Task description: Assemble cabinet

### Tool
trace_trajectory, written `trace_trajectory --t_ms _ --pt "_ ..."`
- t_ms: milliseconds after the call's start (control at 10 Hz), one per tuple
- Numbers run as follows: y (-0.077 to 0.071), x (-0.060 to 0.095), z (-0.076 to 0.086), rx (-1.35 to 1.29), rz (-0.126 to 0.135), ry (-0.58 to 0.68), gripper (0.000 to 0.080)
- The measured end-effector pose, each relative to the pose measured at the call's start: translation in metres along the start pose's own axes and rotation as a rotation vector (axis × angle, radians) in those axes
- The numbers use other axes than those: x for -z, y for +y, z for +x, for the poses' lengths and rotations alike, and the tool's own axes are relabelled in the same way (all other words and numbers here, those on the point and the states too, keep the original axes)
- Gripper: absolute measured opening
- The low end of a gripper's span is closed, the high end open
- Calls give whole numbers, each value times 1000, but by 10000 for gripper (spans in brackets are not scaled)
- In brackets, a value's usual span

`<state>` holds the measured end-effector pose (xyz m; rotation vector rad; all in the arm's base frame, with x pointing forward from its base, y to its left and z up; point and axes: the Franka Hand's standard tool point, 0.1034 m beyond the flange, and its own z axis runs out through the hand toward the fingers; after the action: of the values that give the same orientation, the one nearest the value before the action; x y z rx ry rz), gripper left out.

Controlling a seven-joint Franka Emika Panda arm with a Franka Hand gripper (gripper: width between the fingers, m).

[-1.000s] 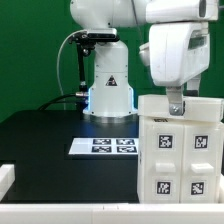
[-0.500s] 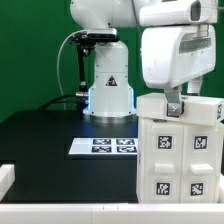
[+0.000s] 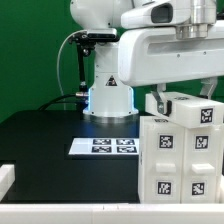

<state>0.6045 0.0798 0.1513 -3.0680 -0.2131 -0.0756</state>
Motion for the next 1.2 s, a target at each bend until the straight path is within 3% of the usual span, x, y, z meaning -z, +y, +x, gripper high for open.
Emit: trace_trajectory --t_ms 500,800,1200 --pt "1 0 1 -305 1 3 557" --pt "-7 4 -3 -746 3 29 557" --pt "-9 6 1 -1018 41 61 557"
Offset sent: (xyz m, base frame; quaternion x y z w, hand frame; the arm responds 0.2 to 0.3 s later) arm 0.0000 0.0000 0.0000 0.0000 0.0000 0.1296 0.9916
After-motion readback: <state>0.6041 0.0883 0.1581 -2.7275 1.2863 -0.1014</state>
